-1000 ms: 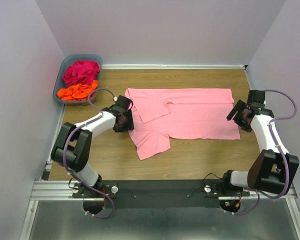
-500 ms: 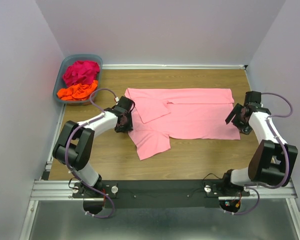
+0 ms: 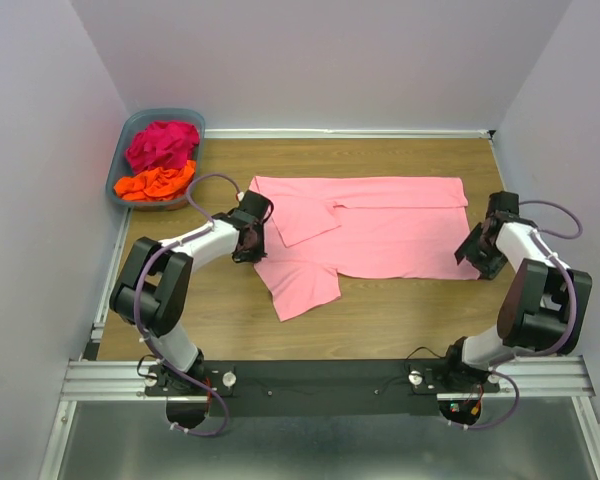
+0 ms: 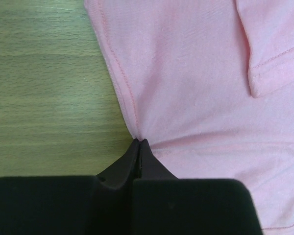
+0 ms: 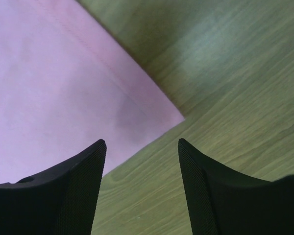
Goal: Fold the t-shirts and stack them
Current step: Fold the tshirt
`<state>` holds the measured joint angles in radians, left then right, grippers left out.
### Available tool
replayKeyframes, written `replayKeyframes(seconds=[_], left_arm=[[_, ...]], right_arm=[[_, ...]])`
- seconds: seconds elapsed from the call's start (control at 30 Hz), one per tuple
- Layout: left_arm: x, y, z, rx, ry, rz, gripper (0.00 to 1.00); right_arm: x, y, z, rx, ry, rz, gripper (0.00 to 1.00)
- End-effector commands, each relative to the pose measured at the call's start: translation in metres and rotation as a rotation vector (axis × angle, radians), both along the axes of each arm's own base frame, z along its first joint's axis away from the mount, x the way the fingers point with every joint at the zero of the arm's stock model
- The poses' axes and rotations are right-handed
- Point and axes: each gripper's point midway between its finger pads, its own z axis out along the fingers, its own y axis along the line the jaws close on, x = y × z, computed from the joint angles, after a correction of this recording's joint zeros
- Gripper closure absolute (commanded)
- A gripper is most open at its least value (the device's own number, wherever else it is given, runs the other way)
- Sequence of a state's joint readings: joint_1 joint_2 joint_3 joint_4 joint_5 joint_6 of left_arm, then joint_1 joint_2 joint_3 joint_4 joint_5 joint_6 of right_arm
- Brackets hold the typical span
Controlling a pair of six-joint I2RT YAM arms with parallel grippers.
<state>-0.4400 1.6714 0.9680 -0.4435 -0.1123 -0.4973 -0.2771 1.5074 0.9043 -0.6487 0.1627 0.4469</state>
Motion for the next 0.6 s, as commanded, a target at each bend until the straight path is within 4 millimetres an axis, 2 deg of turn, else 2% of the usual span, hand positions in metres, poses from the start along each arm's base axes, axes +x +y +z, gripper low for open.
replayKeyframes(seconds=[0.0, 0.37, 0.5, 0.57], left_arm=[[-0.01, 0.0, -0.012, 0.015, 0.064, -0.029, 1.0], [-0.004, 0.0, -0.009, 0.004, 0.057, -0.023, 1.0], [-0.001, -0.002, -0.002, 0.001, 0.04, -0.026, 1.0], [-0.003, 0.001, -0.002, 0.007, 0.046, -0.027, 1.0]], right_arm=[[-0.027, -0.011, -0.022, 0.018, 0.086, -0.089, 0.32], [-0.022, -0.024, -0.025, 0.001, 0.074, -0.113, 0.36], [-0.02, -0.024, -0.028, 0.005, 0.077, -0.107, 0.39], [-0.021, -0.023, -0.031, 0.009, 0.083, -0.111, 0.45]])
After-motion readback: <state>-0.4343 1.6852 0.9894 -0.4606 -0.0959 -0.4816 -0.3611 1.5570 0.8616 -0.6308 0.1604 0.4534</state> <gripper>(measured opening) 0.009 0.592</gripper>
